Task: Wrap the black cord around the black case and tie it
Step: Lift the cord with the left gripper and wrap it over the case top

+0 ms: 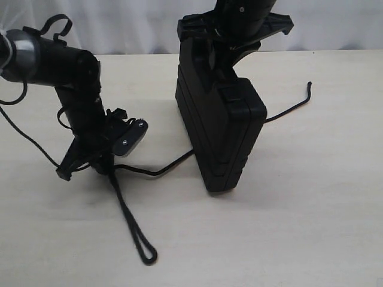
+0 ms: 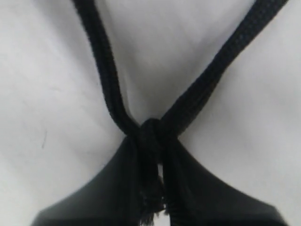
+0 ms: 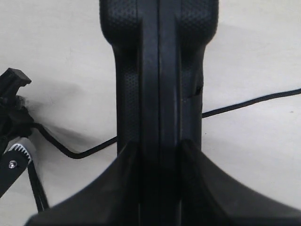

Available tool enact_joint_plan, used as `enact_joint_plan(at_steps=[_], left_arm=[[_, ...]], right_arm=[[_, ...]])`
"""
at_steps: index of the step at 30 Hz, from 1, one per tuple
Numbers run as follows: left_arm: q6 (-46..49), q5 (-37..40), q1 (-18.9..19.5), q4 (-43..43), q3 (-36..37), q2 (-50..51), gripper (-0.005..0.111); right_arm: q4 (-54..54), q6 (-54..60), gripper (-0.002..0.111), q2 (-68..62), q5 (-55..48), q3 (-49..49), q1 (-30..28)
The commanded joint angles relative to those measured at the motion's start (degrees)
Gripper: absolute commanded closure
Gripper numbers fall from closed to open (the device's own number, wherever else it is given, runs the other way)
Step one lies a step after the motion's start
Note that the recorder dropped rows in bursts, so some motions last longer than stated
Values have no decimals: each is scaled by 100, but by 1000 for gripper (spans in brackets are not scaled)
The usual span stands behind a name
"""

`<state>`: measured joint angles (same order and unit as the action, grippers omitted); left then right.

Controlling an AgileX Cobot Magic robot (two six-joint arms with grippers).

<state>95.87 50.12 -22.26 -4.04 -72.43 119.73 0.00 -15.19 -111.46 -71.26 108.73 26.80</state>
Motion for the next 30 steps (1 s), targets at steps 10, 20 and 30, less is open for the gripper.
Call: enact_joint_plan(at_steps=[10,20,30], left_arm=[[-1672,629,866,-2890,35,-343,107],[-1687,887,2023,-5025,35,-594,107],[-2090,183,2023,-5492,35,-594,107]], right_arm=[[-89,110,104,135,130,39,5],[-89,110,104,135,130,39,5],[-89,110,104,135,130,39,5]])
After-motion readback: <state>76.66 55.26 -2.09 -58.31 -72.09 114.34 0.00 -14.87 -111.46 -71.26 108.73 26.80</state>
